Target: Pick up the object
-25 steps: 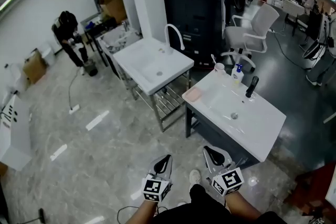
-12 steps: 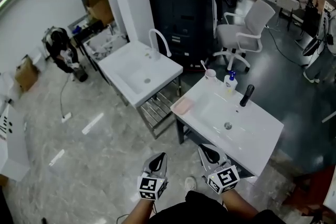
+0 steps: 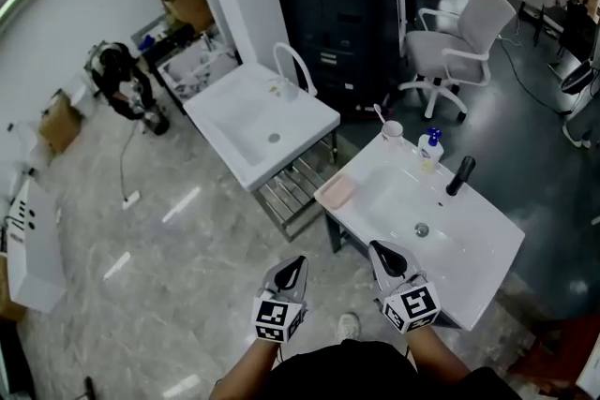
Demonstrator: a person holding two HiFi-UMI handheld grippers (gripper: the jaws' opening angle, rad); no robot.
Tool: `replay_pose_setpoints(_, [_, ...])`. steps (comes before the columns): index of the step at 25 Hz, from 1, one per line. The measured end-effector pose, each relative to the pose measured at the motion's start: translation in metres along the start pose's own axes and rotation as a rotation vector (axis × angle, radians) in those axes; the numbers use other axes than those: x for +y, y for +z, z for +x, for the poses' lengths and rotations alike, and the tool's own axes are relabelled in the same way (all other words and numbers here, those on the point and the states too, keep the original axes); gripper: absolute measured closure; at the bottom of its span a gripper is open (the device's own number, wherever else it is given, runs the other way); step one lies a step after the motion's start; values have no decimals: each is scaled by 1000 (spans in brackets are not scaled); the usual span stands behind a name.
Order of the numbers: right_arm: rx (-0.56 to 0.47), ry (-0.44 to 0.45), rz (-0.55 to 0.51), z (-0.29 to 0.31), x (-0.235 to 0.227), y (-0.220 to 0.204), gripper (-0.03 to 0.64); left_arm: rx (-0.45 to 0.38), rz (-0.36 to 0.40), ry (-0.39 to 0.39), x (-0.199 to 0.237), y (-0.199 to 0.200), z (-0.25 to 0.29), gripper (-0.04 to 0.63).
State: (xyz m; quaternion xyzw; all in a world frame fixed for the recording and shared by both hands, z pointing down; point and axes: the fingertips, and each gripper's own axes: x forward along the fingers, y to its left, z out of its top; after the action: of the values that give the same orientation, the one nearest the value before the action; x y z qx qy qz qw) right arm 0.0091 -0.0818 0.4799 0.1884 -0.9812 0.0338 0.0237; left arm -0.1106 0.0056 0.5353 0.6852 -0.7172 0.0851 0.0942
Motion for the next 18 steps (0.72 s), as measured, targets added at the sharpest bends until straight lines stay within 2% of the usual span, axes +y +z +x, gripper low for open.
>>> replay_pose_setpoints(6, [16, 22, -51, 22, -16, 6, 614, -13, 13, 18, 13, 11, 15, 577])
replay_pose_setpoints(13, [87, 22, -55, 47, -24, -15, 615, -19, 17, -16, 31, 23, 43, 577])
replay_pose_setpoints(18, [87, -7, -51, 76, -30, -14, 614, -1, 29, -61, 52, 25, 72, 577])
